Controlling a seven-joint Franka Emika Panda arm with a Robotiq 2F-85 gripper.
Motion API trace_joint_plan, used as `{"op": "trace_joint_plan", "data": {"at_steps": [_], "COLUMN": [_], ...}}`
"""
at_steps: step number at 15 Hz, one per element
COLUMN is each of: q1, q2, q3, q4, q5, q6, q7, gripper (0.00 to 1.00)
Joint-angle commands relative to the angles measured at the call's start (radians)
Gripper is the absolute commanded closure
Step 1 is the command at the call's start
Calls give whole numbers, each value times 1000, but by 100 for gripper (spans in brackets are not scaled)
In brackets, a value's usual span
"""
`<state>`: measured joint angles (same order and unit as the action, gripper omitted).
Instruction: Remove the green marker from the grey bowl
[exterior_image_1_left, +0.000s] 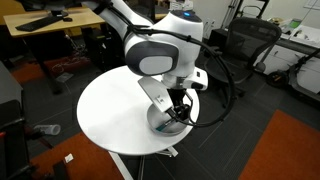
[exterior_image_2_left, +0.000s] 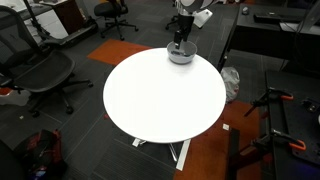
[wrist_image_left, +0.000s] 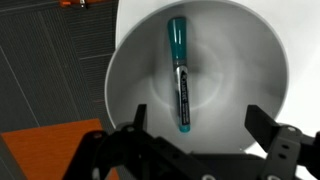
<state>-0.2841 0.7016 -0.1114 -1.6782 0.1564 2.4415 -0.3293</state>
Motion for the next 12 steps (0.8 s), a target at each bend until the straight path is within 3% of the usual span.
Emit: {"op": "trace_joint_plan", "data": {"at_steps": [1,9,10,12], "q1": [-21,-22,-22,-21], "q2": [69,164,169,179], "q3": [19,14,16,16], "q4": [99,206,211,221], "q5": [-30,-61,-60,-60], "q6": [-48,-131,-135,-143], "q7": [25,40,40,41], "gripper": [0,1,26,28]}}
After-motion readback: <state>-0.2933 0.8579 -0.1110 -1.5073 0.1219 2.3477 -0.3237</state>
